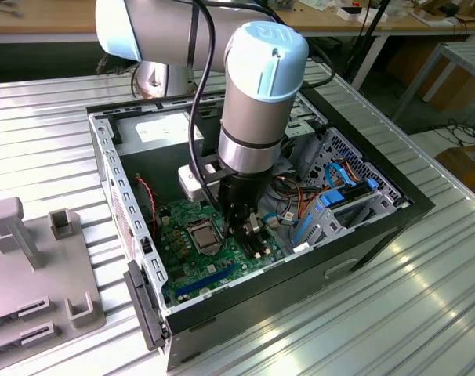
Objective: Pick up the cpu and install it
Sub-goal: 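Install the second cpu locking lever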
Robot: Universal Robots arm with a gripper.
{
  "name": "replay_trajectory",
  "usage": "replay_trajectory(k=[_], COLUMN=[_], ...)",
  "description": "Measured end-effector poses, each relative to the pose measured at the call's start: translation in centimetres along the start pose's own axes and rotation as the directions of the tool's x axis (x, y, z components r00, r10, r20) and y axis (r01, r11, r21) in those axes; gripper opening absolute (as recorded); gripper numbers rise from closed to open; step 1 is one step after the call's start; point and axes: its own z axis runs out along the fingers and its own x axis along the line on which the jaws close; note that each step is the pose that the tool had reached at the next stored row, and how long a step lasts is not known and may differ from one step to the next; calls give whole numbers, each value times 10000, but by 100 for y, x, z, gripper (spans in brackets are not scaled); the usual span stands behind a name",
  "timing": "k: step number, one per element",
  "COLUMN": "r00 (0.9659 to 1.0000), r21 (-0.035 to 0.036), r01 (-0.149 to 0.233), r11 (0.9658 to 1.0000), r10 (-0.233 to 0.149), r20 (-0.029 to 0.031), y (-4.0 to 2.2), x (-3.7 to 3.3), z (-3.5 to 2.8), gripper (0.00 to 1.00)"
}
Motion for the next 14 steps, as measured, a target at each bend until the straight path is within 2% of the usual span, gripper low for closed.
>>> replay_trajectory(k=[3,7,14], r00=[10000,10000,10000], r21=[0,0,0], r01=[2,2,3], r11=[10000,10000,10000], r10=[-2,-2,-3], r20=[-2,-3,-2], y=[1,30,30], x=[-1,-2,-2], z=[-34,-39,-39], gripper=[11,11,11])
